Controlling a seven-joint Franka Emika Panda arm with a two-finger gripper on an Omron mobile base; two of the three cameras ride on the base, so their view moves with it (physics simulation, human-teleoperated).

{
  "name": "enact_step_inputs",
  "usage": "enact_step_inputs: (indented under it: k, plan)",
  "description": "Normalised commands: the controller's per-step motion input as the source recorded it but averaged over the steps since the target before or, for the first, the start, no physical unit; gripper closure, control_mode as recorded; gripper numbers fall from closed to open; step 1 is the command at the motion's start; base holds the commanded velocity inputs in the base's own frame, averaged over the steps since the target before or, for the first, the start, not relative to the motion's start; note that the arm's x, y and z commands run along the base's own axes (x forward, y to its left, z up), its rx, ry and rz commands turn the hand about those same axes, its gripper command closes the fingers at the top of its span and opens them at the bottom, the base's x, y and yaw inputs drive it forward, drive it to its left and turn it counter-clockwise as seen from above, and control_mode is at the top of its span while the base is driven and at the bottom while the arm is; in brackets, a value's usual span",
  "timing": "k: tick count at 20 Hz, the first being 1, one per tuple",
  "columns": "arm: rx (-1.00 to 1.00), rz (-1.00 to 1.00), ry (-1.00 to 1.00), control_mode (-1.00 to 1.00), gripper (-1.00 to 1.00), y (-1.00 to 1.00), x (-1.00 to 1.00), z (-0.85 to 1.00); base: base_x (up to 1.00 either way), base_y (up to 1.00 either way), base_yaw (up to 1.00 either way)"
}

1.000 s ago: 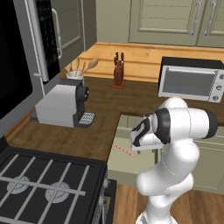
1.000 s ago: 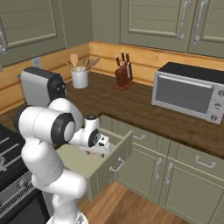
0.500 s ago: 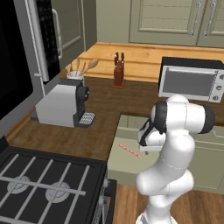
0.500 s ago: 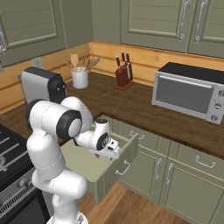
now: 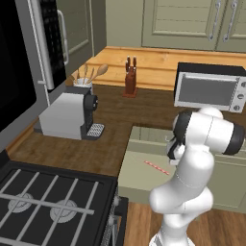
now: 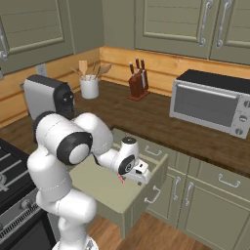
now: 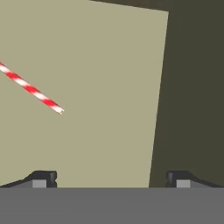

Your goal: Take a straw from the drawer in front and place it inside the glass cup on the dining counter.

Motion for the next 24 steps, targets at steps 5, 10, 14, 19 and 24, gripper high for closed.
enact_step_inputs:
  k: [5,10,14,19,24]
  plan:
    - [0.00,0.23,0.01,-1.00,-1.00,0.71,0.00,0.43,0.00,0.00,0.00]
    - [0.00,0.28,0.05,-1.00,-1.00,0.72,0.24,0.05,0.00,0.00,0.00]
    - [0.00,0.21,0.05,-1.00,-1.00,0.32,0.57,-0.09,0.00,0.00,0.00]
    - [0.00,0.09,0.01,-1.00,-1.00,0.07,0.55,-0.23,0.00,0.00,0.00]
    - [0.00,0.01,0.00,-1.00,-1.00,0.00,0.24,-0.43,0.00,0.00,0.00]
